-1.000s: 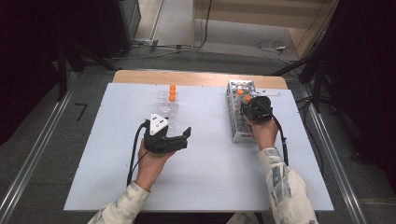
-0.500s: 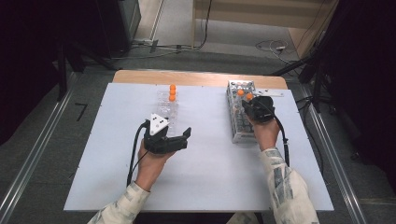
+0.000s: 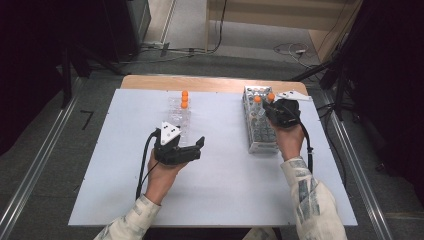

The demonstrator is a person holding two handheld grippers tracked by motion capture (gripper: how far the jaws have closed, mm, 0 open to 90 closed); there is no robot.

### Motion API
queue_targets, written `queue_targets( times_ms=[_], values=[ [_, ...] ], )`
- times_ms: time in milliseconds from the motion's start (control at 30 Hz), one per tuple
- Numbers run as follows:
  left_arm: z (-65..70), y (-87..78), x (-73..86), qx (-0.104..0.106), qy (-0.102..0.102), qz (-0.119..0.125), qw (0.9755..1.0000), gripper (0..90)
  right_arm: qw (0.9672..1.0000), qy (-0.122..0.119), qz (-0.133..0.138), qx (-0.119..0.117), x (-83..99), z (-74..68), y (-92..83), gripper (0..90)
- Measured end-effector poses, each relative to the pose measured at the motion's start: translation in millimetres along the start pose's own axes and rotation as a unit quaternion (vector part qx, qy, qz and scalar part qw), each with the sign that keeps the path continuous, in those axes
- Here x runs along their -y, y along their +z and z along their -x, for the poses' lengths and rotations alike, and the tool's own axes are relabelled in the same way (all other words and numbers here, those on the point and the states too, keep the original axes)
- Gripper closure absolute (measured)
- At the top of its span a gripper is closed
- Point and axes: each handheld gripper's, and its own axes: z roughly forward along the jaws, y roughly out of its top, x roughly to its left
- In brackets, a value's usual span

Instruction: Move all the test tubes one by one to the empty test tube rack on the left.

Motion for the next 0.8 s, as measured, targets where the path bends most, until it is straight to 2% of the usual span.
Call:
queue_targets(
  times_ms=[367,800],
  values=[
    [-0.2,-0.5,-0.2,-0.002,-0.002,0.002,1.0000,13.4,0.9995,-0.020,0.015,-0.019,-1.3,-7.0,-18.0,72.6],
    [-0.6,-0.6,-0.3,-0.003,-0.003,0.003,1.0000,13.4,0.9968,-0.033,0.020,-0.070,4.2,-22.5,-29.2,72.5]
  ],
)
